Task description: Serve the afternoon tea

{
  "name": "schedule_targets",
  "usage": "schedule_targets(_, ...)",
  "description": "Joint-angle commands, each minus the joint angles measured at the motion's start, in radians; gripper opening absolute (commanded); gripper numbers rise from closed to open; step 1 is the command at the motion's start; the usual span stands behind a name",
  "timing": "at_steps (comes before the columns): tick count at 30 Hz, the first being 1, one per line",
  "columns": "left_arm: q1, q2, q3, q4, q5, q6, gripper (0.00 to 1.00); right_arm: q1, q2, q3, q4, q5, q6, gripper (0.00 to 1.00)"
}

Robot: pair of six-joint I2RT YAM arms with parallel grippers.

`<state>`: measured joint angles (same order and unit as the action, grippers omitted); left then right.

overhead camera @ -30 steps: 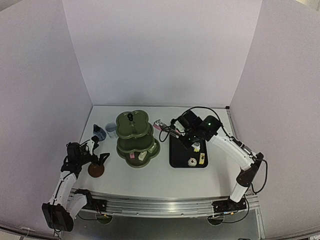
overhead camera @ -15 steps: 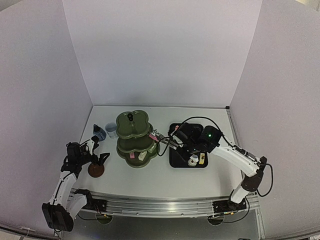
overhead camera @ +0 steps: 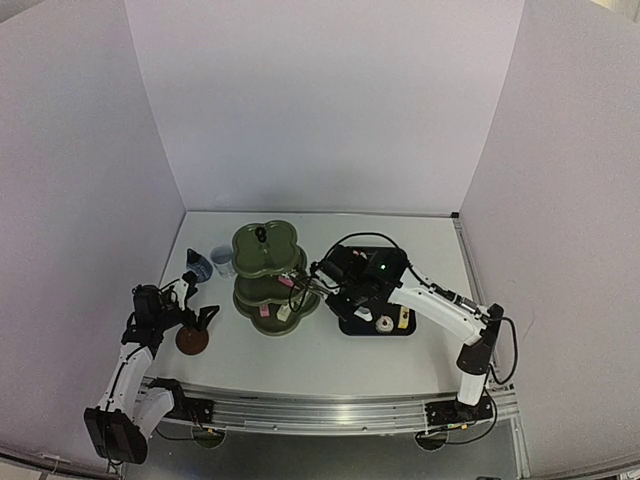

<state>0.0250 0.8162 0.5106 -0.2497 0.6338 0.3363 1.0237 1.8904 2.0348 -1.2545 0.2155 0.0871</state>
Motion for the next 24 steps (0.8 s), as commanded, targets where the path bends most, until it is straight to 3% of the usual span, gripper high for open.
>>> schedule_targets(1,-0.004,-0.009,0.02,0.013,0.006,0.001,1.0,0.005,0.021,0.07,0.022,0.008,-0.023,0.0)
schedule_targets(6,-0.004,0.001,0.03,0.015,0.006,-0.001,0.99,0.004,0.043,0.073,0.023,0.008,-0.032,0.01)
schedule_targets(13,-0.004,0.0,0.032,0.01,0.005,0.003,1.0,0.004,0.051,0.085,0.021,-0.023,-0.024,0.25)
schedule_targets(24,-0.004,-0.002,0.028,-0.001,0.008,-0.001,1.0,0.005,-0.002,0.09,0.021,-0.059,-0.009,0.32)
